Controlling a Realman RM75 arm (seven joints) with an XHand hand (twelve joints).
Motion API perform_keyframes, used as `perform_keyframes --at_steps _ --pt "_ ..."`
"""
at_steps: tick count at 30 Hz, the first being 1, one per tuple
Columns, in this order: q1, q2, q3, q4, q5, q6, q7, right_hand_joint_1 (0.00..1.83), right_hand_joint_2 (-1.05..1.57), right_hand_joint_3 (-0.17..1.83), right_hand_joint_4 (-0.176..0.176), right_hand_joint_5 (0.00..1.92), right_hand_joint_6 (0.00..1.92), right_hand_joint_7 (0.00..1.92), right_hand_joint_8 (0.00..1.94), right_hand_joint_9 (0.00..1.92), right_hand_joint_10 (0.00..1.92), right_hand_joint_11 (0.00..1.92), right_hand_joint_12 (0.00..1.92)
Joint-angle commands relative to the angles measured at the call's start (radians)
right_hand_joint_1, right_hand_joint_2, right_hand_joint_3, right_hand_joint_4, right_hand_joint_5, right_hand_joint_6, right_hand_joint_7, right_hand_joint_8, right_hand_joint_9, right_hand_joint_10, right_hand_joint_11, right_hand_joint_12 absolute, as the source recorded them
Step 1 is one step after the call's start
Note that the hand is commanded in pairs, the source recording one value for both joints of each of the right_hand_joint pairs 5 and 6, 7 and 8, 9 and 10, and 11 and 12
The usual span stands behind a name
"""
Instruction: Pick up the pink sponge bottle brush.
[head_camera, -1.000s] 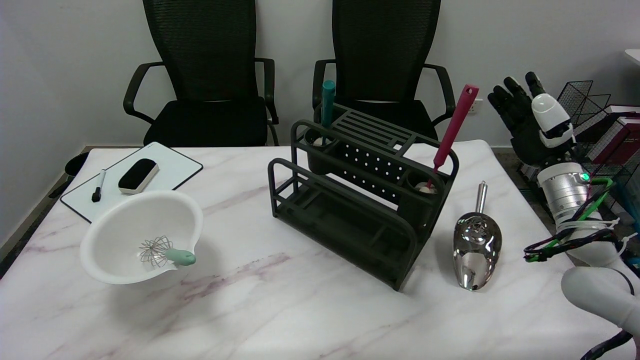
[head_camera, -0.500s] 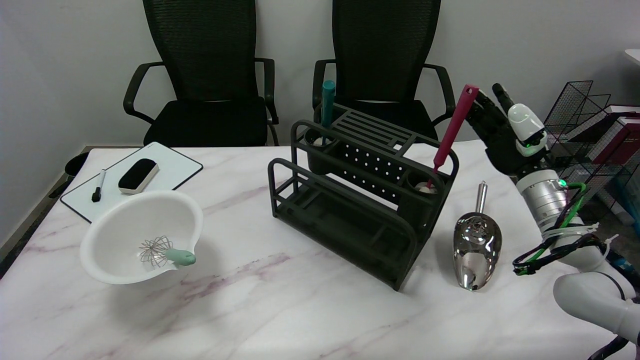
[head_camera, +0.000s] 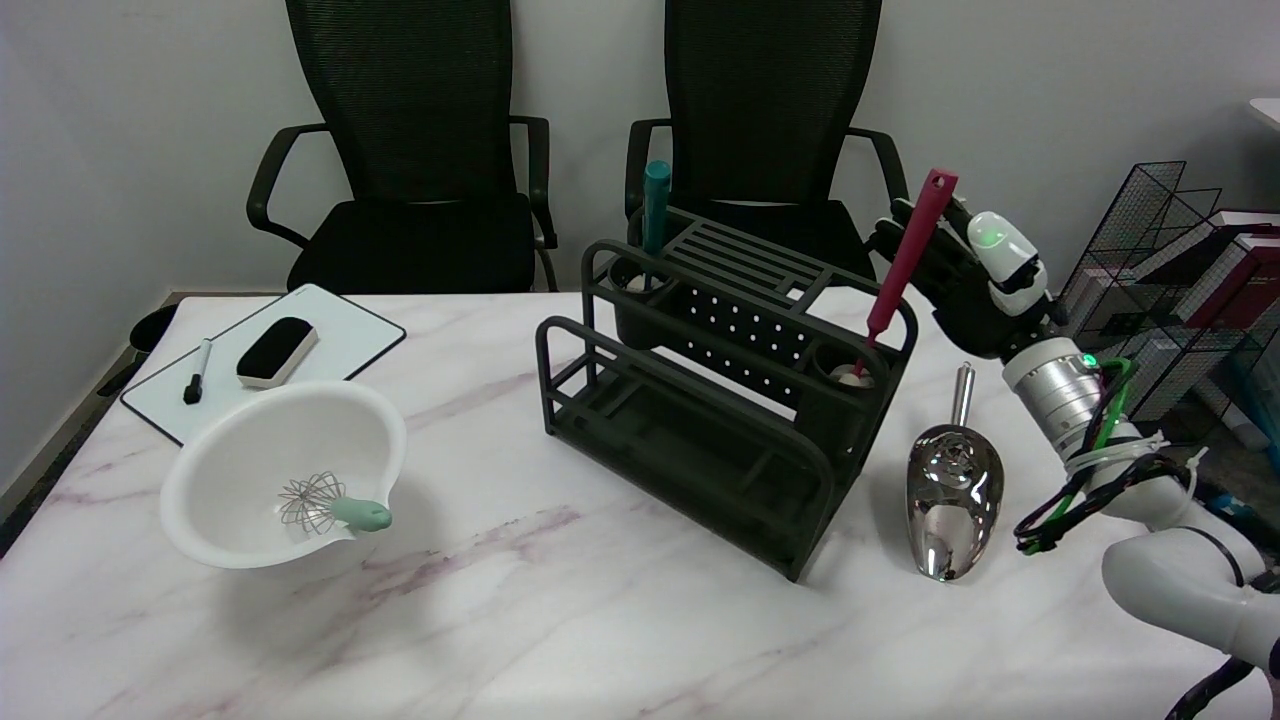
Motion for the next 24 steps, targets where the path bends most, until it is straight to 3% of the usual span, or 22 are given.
perform_keyframes --at_steps 1,24 --pt "0.040 0.051 0.084 0.000 -0.274 -0.111 0.259 0.97 0.01 0.75 0.000 0.00 0.00 0.44 0.44 0.55 0.55 0.45 0.45" --pt "0.023 0.071 0.076 0.067 -0.323 -0.108 0.290 0.99 0.05 0.74 0.000 0.02 0.02 0.48 0.48 0.59 0.59 0.53 0.53"
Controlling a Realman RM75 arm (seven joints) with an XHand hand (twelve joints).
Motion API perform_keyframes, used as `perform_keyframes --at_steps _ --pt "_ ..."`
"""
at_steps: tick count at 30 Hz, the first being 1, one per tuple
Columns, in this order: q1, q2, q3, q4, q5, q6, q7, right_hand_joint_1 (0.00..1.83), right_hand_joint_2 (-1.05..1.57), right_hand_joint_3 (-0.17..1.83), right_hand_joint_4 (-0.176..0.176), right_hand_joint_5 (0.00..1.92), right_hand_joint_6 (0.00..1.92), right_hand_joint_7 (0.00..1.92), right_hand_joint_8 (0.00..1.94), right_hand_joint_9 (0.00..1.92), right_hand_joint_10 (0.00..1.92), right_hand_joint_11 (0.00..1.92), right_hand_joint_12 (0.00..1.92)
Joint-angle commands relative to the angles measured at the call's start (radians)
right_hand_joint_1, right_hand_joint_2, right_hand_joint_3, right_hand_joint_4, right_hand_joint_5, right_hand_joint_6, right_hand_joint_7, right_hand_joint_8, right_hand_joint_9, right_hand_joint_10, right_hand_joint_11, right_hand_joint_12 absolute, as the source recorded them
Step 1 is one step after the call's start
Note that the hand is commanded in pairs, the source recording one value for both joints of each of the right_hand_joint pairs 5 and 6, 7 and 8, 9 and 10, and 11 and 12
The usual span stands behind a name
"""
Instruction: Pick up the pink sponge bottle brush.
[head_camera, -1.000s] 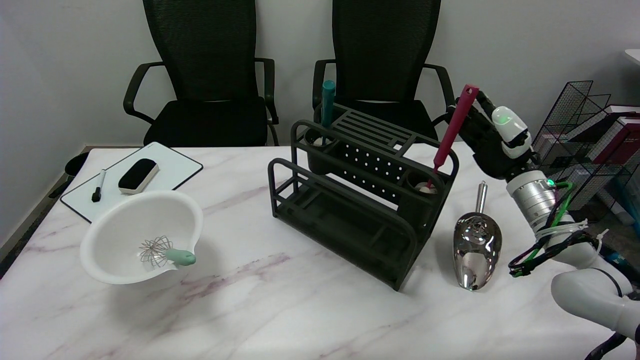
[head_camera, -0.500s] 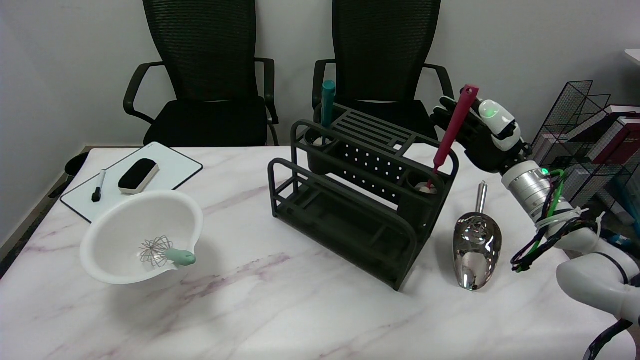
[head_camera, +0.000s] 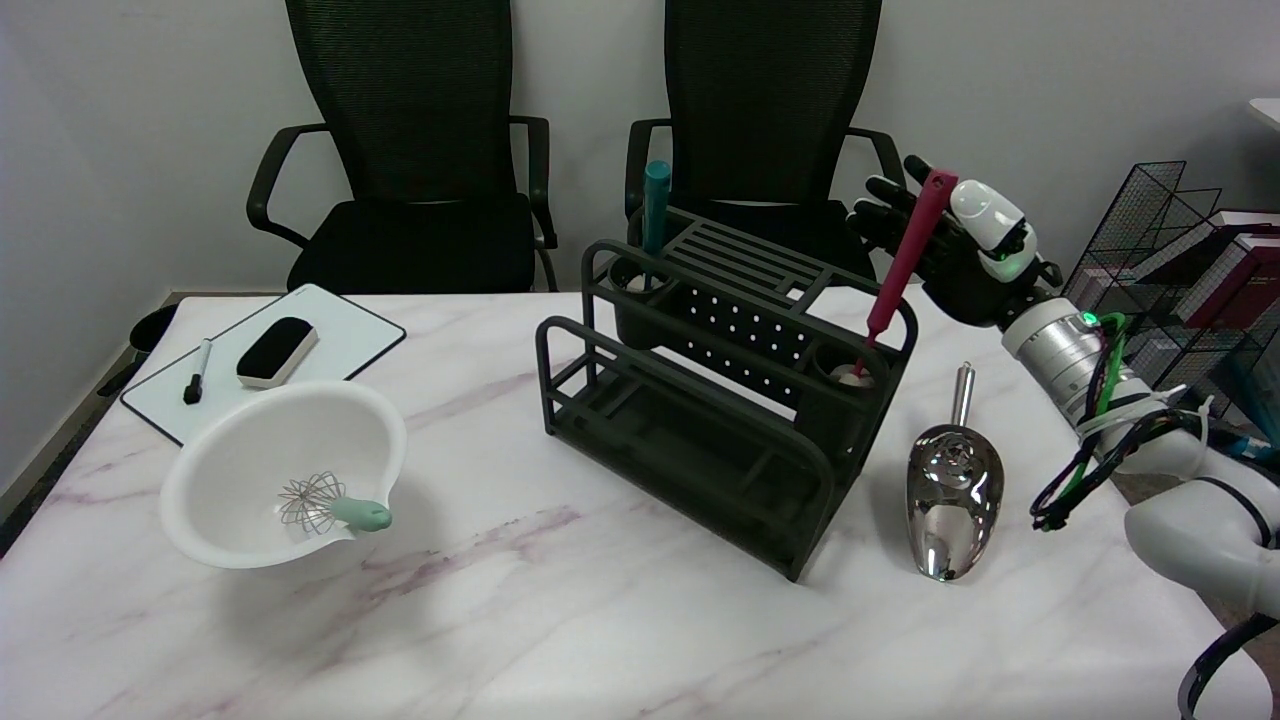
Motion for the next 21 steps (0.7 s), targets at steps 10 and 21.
perform_keyframes --at_steps 10,21 --pt "-0.054 0.000 0.003 0.068 -0.061 0.014 0.052 0.99 0.05 0.77 0.000 0.03 0.03 0.48 0.48 0.59 0.59 0.55 0.55" --pt "-0.074 -0.006 0.003 0.081 -0.061 0.055 0.052 0.99 0.10 0.77 0.000 0.06 0.06 0.49 0.49 0.60 0.60 0.59 0.59"
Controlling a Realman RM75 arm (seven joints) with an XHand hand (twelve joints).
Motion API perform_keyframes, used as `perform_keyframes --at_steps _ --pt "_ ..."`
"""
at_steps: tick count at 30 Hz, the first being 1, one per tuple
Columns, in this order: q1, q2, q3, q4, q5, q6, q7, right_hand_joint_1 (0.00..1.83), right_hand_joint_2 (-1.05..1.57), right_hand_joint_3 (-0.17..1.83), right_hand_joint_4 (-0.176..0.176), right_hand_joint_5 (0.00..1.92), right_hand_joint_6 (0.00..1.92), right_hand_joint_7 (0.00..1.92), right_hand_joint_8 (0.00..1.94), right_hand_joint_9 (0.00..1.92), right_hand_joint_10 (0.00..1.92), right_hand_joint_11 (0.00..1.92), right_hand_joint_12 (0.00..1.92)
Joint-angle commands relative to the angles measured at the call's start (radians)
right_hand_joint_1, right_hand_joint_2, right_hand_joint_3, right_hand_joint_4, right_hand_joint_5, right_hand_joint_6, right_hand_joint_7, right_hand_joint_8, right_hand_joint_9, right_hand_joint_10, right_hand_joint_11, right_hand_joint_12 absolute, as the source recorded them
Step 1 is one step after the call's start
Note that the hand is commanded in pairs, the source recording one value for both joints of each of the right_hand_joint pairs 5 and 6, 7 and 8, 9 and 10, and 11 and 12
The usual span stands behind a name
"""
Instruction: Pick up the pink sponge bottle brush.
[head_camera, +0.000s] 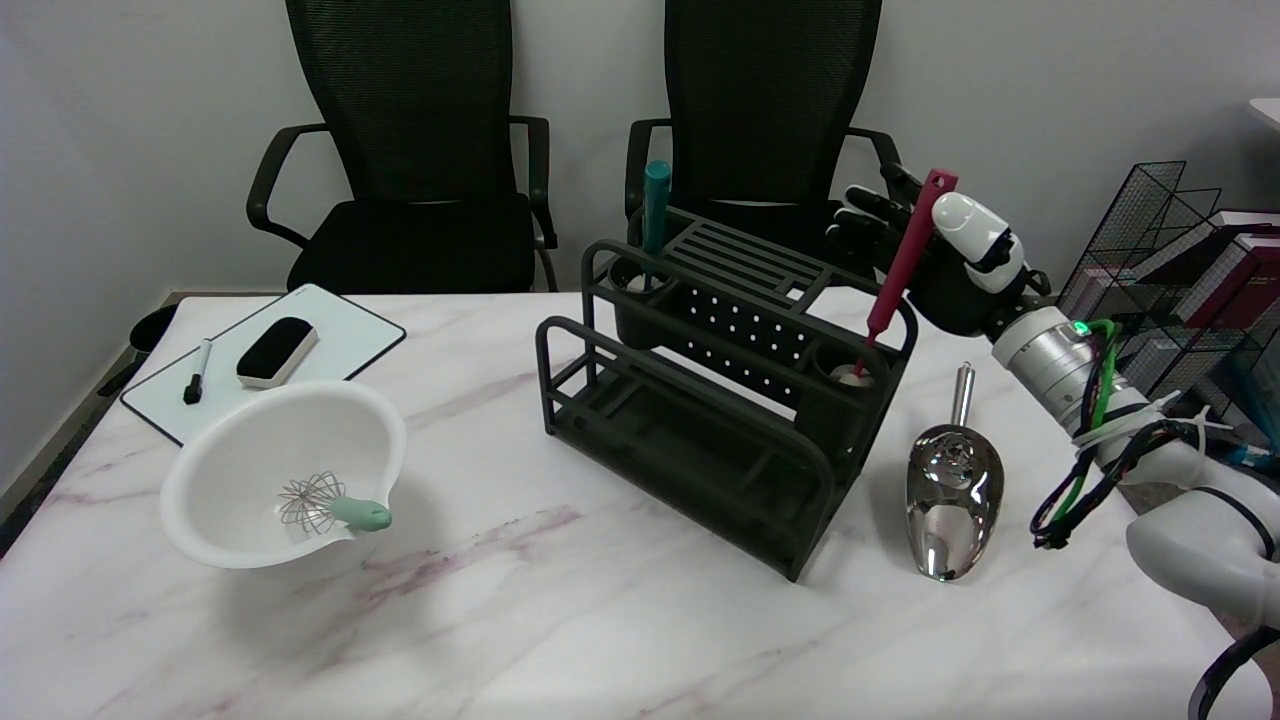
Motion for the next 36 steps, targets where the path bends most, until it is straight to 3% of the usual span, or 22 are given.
perform_keyframes --at_steps 1,15,18,21,23,26,28,36 --pt "-0.033 -0.008 -0.002 0.033 -0.011 0.041 0.009 0.99 0.11 0.78 0.000 0.06 0.06 0.49 0.49 0.61 0.61 0.61 0.61" --pt "-0.012 -0.007 -0.035 0.051 -0.002 0.028 0.009 1.02 0.21 0.84 0.000 0.13 0.13 0.59 0.59 0.85 0.85 1.06 1.06" --pt "-0.011 -0.007 -0.035 0.051 0.006 0.022 0.009 1.02 0.25 0.84 0.000 0.14 0.14 0.61 0.61 0.94 0.94 1.15 1.15" --pt "-0.006 -0.008 -0.036 0.051 0.008 0.005 0.009 1.03 0.29 0.86 0.000 0.24 0.24 0.77 0.77 1.13 1.13 1.32 1.32" --pt "0.002 -0.012 -0.037 0.051 0.008 -0.005 0.009 1.04 0.32 0.86 0.000 0.42 0.42 0.90 0.90 1.21 1.21 1.38 1.38" --pt "0.017 -0.013 -0.043 0.051 0.008 -0.016 0.009 1.03 0.40 0.81 0.000 0.82 0.82 1.31 1.31 1.36 1.36 1.43 1.43" --pt "0.026 -0.013 -0.050 0.048 0.008 -0.016 0.009 1.03 0.45 0.79 0.000 1.00 1.00 1.45 1.45 1.43 1.43 1.45 1.45" --pt "0.051 -0.024 -0.056 0.050 0.008 -0.049 0.009 0.96 0.63 0.78 0.000 1.66 1.66 1.56 1.56 1.51 1.51 1.50 1.50"
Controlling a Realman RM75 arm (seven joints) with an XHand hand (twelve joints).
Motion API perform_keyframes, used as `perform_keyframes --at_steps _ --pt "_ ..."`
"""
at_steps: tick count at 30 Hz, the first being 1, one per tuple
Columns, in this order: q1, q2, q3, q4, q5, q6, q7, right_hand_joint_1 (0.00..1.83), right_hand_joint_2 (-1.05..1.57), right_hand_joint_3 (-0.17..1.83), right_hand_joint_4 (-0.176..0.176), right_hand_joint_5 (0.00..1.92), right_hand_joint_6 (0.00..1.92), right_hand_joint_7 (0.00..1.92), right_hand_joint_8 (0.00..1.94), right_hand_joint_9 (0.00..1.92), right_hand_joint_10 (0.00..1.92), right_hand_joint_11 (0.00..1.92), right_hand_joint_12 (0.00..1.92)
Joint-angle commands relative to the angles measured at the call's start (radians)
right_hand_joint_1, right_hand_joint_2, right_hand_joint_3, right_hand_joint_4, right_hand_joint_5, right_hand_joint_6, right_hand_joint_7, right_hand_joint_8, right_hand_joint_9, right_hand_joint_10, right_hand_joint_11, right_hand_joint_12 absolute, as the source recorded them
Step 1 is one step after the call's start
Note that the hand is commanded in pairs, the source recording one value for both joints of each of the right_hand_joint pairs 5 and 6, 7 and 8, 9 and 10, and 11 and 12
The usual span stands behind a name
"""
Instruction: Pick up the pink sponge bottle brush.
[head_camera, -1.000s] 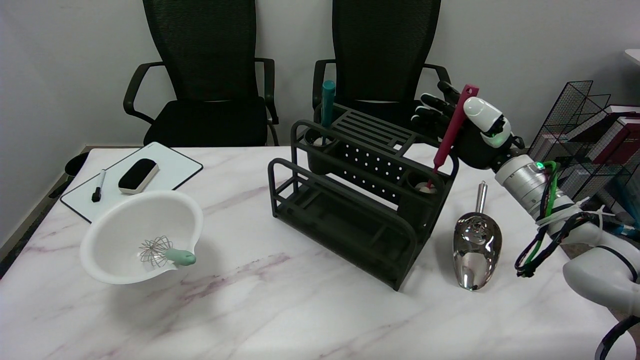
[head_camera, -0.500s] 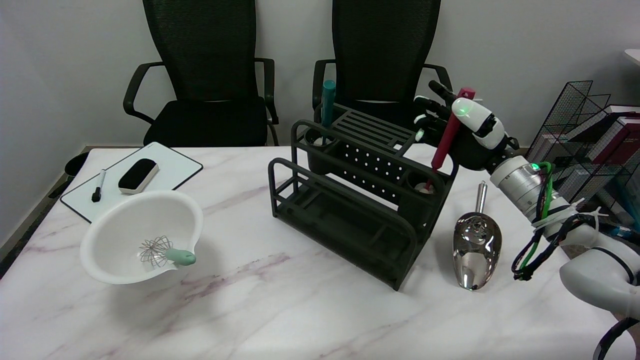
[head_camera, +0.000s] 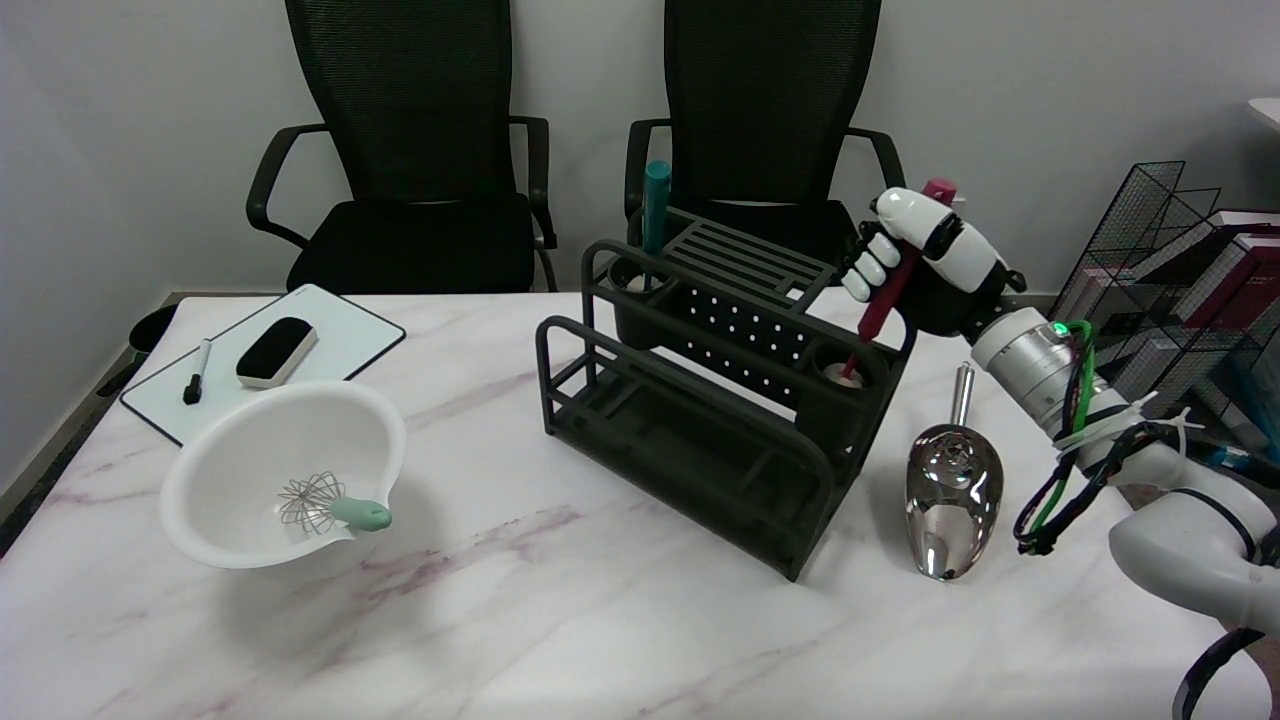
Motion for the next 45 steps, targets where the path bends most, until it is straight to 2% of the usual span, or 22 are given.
perform_keyframes --at_steps 1,6,10,13,17,19,22,25,35,45 --pt "0.044 -0.015 -0.017 0.005 0.003 -0.056 0.001 0.96 0.64 0.79 0.000 1.71 1.71 1.56 1.56 1.51 1.51 1.51 1.51" --pt "0.051 -0.016 -0.015 0.006 -0.005 -0.064 0.001 0.96 0.68 0.76 0.000 1.79 1.79 1.61 1.61 1.56 1.56 1.54 1.54" --pt "0.053 -0.016 -0.015 0.006 -0.005 -0.065 0.001 0.99 0.72 0.70 0.000 1.77 1.77 1.66 1.66 1.60 1.60 1.56 1.56" --pt "0.053 -0.016 -0.015 0.006 -0.005 -0.065 0.001 0.99 0.97 0.62 0.000 1.85 1.85 1.77 1.77 1.73 1.73 1.67 1.67" --pt "0.053 -0.016 -0.016 0.007 -0.002 -0.065 0.001 0.98 1.28 0.62 0.000 1.92 1.92 1.91 1.91 1.87 1.87 1.79 1.79" --pt "0.054 -0.016 -0.015 0.014 -0.005 -0.065 0.001 0.89 1.56 0.62 0.000 1.92 1.92 1.92 1.92 1.92 1.92 1.86 1.86" --pt "0.056 -0.016 -0.014 0.027 -0.005 -0.065 0.001 1.03 1.57 0.54 0.000 1.92 1.92 1.92 1.92 1.92 1.92 1.92 1.92" --pt "0.056 -0.016 -0.013 0.043 -0.007 -0.066 0.001 1.06 1.57 0.49 0.000 1.92 1.92 1.92 1.92 1.92 1.92 1.92 1.92" --pt "0.056 -0.016 -0.010 0.133 -0.008 -0.113 0.001 1.05 1.57 0.43 0.000 1.92 1.92 1.92 1.92 1.92 1.92 1.92 1.92" --pt "0.049 -0.017 -0.004 0.151 -0.044 -0.103 0.001 1.05 1.57 0.41 0.000 1.92 1.92 1.92 1.92 1.92 1.92 1.92 1.92"
